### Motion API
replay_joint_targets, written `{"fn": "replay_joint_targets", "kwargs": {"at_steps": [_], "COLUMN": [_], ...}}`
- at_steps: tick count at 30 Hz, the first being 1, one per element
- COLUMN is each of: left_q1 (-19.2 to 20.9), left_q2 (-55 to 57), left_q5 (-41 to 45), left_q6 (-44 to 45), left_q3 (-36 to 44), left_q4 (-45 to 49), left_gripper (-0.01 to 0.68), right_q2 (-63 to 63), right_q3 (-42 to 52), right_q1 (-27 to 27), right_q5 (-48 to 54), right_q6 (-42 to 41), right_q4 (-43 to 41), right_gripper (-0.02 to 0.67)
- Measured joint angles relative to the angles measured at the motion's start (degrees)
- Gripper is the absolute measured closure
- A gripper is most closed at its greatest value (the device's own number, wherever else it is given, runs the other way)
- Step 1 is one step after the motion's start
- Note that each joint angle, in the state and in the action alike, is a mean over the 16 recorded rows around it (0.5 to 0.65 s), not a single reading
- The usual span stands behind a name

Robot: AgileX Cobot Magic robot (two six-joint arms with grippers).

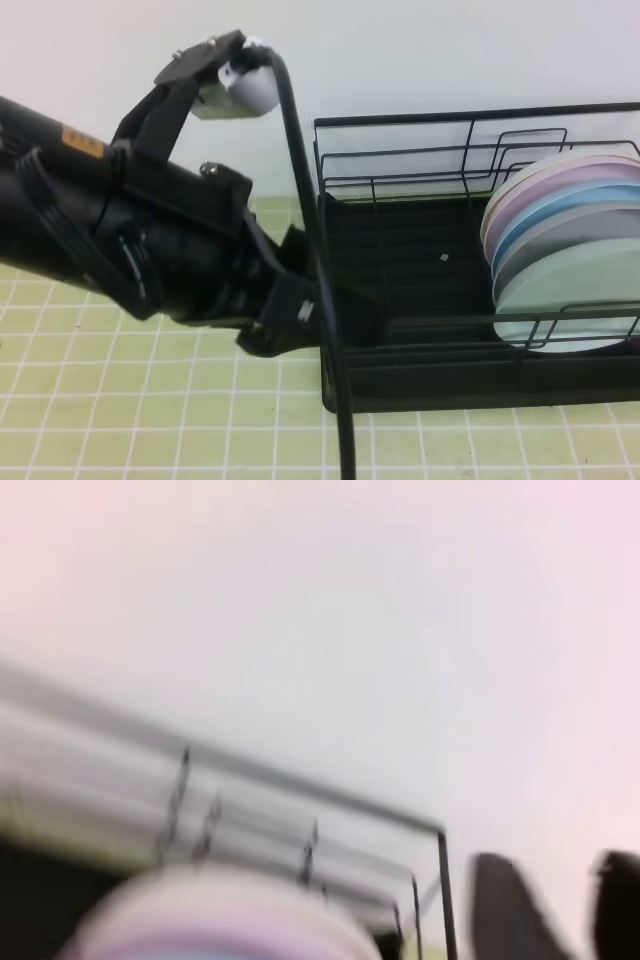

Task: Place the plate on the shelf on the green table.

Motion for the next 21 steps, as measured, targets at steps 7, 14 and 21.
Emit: {"fn": "replay_joint_targets", "kwargs": {"at_steps": [7, 14, 21], "left_q1": [0.0, 0.0, 0.0], "left_q2": [-1.0, -4.7, -12.1], "left_q5": [-1.5, -6.9, -13.2], "left_q6": [2.8, 4.9, 3.4], "left_q3": [0.0, 0.2, 4.0], "left_q4": [3.0, 5.8, 11.1], "left_gripper": [0.601, 0.673, 0.673], "right_q2": [-12.8, -24.3, -31.6], "right_q3": [-1.2, -0.6, 2.9], "right_q1": [0.0, 0.0, 0.0], "right_q5": [0.0, 2.5, 7.3], "right_q6": [0.9, -15.9, -39.2], "right_q4": [14.0, 37.4, 59.0], "right_gripper": [0.605, 0.649, 0.651]}}
